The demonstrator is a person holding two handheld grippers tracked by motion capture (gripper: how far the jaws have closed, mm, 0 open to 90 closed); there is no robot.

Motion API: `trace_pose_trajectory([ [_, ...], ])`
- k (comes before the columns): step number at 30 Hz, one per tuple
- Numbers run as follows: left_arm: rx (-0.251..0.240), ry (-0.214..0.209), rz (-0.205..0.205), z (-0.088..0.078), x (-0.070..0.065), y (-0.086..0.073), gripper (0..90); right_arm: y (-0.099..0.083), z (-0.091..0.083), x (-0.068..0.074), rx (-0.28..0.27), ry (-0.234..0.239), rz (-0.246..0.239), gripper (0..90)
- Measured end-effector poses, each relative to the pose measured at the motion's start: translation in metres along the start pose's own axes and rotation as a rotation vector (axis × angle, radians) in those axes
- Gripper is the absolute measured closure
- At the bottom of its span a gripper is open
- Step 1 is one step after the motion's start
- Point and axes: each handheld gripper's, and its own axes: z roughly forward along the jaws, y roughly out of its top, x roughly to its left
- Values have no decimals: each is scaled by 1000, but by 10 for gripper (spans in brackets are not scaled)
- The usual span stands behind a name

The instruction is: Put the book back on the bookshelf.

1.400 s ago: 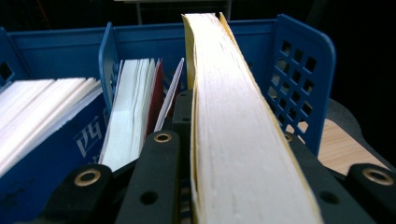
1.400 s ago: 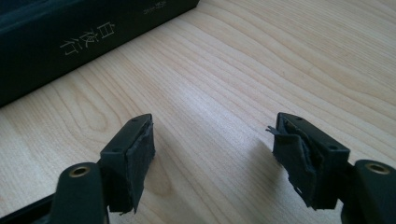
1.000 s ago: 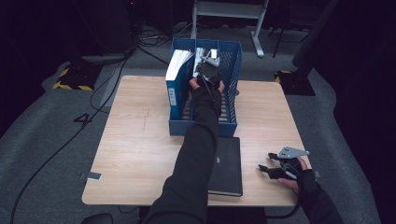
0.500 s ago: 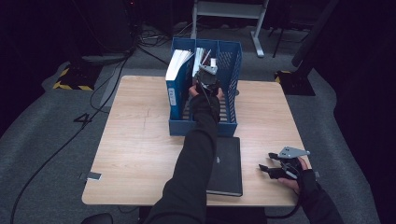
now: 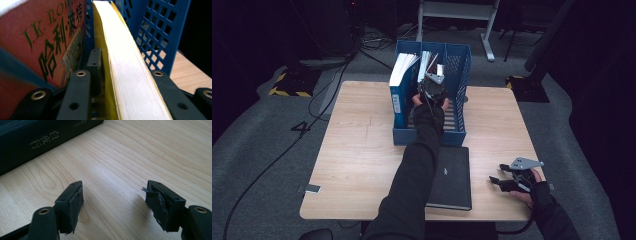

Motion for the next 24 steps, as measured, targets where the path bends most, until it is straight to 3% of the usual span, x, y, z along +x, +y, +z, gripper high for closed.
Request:
trace_pose_trajectory([
  [5, 17, -16, 15, -4, 1, -3, 628, 0, 0, -1, 1, -6, 6, 305],
  [12, 45, -61, 81, -11, 2, -8, 579, 0, 0, -1, 2, -7, 9, 305],
  [13, 59, -83, 100, -12, 2, -10, 538, 0, 0, -1, 2, -7, 7, 305],
  [16, 75, -110, 95, -15, 6, -14, 479, -1, -1, -1, 3, -6, 11, 305],
  [21, 100, -139, 126, -20, 14, -18, 425, -1, -1, -1, 4, -9, 11, 305],
  [24, 114, -177, 154, -23, 20, -25, 411, -1, -1, -1, 3, -9, 12, 304],
])
